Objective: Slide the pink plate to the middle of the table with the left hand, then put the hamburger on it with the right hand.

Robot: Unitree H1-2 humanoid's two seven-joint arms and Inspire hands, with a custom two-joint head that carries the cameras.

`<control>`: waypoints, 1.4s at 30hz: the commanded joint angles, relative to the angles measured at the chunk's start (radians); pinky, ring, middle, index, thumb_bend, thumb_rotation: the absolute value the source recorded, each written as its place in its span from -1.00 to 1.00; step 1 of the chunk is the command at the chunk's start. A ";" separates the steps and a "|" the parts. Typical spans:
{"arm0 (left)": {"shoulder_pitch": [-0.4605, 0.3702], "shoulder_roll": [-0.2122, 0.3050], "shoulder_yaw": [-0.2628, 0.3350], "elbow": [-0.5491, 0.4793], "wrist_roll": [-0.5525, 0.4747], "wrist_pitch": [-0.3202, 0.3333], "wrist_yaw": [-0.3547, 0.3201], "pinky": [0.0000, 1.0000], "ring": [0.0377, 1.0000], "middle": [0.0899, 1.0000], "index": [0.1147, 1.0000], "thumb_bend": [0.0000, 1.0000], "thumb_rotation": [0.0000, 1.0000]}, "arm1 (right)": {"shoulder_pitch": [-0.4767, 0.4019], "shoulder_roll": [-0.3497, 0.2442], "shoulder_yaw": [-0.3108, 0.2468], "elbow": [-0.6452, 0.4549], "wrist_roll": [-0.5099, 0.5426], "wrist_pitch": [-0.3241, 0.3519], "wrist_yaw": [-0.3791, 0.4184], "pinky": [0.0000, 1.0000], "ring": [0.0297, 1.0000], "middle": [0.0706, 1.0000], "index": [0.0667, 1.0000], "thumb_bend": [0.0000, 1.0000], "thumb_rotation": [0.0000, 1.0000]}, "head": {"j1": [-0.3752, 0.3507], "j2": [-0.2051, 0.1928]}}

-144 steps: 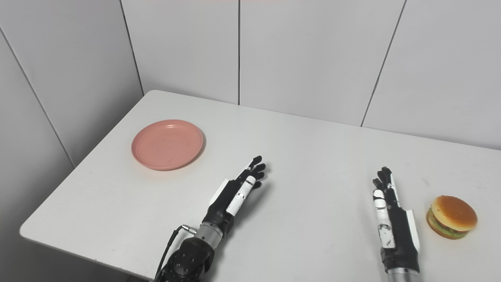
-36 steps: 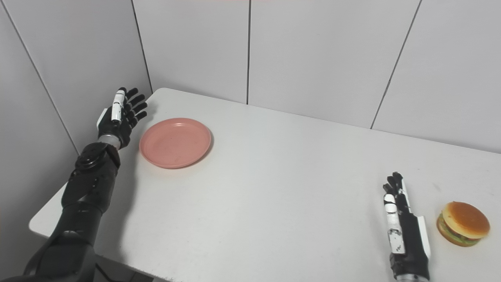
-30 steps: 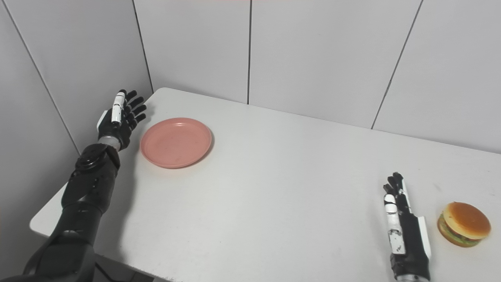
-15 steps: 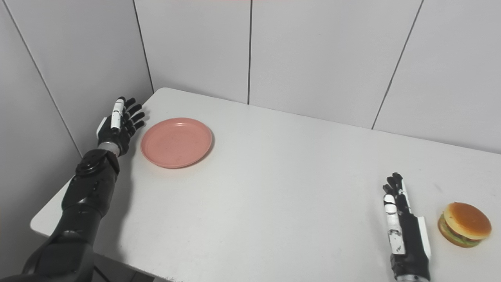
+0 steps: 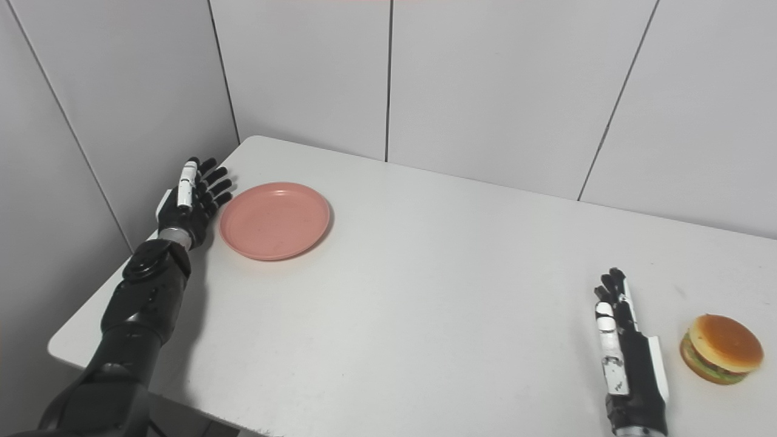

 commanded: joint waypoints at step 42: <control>0.012 -0.227 -0.128 -0.206 -0.002 0.142 -0.049 0.75 0.72 0.70 0.66 -0.30 1.00 | 0.061 0.036 0.017 -0.007 -0.013 0.021 -0.009 0.91 0.88 0.91 0.95 -0.53 1.00 | -0.088 0.068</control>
